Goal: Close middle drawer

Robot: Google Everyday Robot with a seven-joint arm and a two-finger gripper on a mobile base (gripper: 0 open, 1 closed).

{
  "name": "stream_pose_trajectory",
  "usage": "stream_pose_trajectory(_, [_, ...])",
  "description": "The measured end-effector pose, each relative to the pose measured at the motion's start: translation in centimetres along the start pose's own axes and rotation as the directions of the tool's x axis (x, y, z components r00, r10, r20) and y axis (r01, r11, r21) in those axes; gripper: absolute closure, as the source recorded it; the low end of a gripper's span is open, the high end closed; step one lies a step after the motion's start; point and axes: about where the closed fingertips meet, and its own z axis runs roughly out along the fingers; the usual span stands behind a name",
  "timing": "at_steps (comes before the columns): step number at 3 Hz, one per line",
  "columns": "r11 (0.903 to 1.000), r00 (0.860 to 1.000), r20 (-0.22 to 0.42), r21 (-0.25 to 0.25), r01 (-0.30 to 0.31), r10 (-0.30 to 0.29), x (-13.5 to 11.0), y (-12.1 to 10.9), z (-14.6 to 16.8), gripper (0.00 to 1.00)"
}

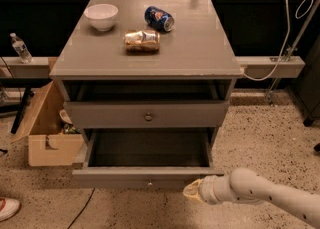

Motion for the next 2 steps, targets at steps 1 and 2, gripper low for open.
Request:
stream_pose_trajectory(1, [1.0,1.0,0.0,0.0,0.001,-0.001,-0.03,-0.01,0.05,1.0])
stream_pose_trajectory(2, [0.9994,0.999,-0.015,0.012,0.034,-0.034,-0.77,-0.95,0.8,1.0])
